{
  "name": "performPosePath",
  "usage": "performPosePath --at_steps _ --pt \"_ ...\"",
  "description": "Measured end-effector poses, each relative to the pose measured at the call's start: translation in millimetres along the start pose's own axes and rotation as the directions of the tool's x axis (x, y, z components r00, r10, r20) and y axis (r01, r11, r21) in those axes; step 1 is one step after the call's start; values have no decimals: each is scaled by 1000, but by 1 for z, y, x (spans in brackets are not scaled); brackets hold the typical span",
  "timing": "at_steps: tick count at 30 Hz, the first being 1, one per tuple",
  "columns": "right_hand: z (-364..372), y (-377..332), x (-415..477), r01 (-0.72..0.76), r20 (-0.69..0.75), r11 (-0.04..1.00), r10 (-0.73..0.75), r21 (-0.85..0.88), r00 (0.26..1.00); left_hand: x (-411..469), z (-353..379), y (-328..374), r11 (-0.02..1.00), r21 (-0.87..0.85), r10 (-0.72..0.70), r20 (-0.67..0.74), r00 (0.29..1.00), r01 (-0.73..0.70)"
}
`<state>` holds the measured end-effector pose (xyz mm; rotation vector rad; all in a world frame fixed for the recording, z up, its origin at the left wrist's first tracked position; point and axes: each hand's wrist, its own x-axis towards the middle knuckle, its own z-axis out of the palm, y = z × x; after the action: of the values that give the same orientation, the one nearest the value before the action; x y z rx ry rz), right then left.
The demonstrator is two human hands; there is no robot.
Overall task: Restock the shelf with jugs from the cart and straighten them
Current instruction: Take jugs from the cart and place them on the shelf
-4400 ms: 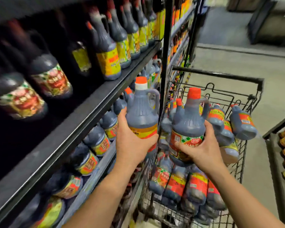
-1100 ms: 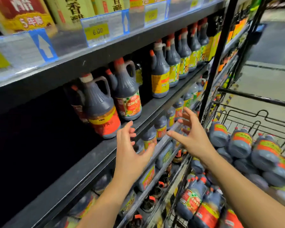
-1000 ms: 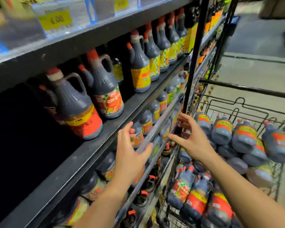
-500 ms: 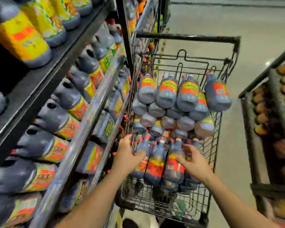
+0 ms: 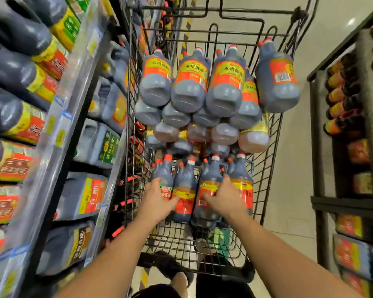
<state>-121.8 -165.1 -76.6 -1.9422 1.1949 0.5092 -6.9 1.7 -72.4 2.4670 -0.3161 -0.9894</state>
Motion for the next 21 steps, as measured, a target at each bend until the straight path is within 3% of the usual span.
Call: performPosePath --at_steps 7,15,21 --pt "26 -11 8 -163 -126 970 142 -181 982 5 13 -13 998 -48 -39 53 998 41" --pt "53 -25 16 -205 -173 961 173 -184 970 0 12 -42 994 -42 -96 48 994 98" --pt "56 -29 31 -300 -96 953 294 -51 951 -4 13 -53 987 -67 -146 38 989 148"
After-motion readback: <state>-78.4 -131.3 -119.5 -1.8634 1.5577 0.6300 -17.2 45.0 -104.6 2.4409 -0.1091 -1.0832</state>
